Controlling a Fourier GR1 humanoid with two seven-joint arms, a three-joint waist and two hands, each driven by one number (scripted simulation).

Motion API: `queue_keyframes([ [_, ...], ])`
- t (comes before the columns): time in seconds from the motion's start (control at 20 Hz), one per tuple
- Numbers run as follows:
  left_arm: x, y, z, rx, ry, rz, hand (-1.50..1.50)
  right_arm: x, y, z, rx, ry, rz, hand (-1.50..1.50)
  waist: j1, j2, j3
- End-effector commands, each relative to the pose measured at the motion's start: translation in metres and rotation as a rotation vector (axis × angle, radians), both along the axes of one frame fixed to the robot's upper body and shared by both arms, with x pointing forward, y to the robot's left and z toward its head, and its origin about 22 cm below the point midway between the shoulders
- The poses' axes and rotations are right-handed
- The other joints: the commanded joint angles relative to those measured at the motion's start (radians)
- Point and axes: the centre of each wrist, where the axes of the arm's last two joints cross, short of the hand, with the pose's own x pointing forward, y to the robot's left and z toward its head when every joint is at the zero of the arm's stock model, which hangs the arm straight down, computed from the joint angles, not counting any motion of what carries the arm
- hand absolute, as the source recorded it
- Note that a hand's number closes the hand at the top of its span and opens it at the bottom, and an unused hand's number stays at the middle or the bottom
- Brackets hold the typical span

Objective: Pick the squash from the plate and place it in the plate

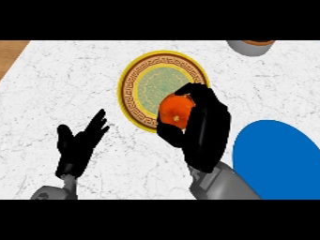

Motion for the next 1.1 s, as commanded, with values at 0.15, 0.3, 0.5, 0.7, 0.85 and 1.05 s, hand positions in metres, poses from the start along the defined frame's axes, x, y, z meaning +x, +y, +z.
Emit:
queue_keyframes([
  [0.15,-0.001,0.004,-0.007,-0.005,0.014,0.017,0.0,0.027,0.017,-0.003,0.064,-0.084,-0.187,1.5,-0.023,0.01,-0.003],
  [0.3,-0.001,0.01,-0.002,0.018,0.008,0.032,0.0,0.038,0.014,-0.015,0.063,-0.104,-0.245,1.5,-0.032,0.009,0.0],
  [0.5,-0.001,0.01,0.0,-0.001,0.008,0.034,0.0,0.06,0.009,-0.019,0.065,-0.1,-0.305,1.5,-0.023,0.015,0.001],
  [0.7,0.002,0.008,-0.004,-0.003,0.01,0.035,0.0,0.077,0.004,-0.026,0.076,-0.137,-0.309,1.5,-0.037,0.019,0.001],
  [0.85,-0.01,-0.002,-0.014,-0.005,0.026,0.045,0.0,0.091,0.002,-0.023,0.081,-0.126,-0.324,1.5,-0.041,0.015,0.001],
  [1.05,-0.002,0.007,0.003,-0.007,0.007,0.035,0.0,0.106,-0.022,-0.045,0.13,0.066,-0.432,1.5,-0.031,0.021,0.003],
])
